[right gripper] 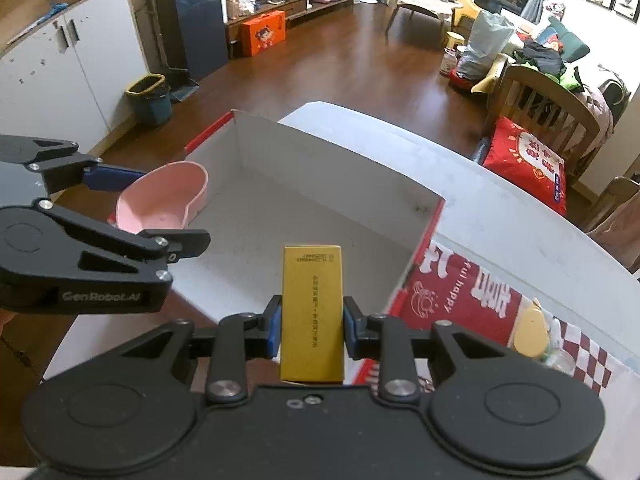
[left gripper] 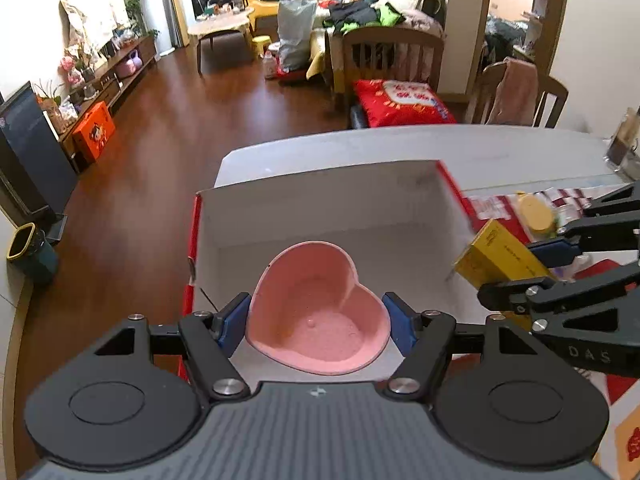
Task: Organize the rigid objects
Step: 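Carry the pink bowl with the left tool while the right tool carries the yellow box over the red box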
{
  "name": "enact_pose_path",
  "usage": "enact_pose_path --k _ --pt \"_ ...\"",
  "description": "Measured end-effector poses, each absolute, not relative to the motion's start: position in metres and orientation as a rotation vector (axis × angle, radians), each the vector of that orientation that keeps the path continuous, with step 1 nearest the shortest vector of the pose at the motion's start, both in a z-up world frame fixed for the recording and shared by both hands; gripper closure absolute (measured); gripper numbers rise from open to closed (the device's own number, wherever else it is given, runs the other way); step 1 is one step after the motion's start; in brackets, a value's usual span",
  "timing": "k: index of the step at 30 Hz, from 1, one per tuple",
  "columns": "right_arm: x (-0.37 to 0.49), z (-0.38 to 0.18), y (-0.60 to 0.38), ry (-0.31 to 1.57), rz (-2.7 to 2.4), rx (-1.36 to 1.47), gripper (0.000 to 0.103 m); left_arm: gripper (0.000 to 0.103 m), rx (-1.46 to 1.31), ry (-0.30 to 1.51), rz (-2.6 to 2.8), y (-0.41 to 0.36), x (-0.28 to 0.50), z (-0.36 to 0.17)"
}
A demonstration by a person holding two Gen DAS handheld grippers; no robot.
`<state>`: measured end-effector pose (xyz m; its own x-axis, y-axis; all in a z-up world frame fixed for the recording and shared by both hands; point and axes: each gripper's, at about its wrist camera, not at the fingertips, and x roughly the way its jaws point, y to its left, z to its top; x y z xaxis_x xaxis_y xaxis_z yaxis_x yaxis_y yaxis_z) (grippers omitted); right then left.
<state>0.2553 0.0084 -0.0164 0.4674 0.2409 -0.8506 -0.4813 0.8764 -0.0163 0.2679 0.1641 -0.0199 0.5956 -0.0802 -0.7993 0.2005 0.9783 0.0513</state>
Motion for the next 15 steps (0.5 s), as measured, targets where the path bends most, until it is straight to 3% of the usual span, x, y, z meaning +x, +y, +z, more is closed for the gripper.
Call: enact_pose_path --k 15 --pt "0.304 -0.086 0.070 1.135 0.389 -0.293 0.075 0.032 0.229 1.067 -0.184 0.177 0.357 -0.091"
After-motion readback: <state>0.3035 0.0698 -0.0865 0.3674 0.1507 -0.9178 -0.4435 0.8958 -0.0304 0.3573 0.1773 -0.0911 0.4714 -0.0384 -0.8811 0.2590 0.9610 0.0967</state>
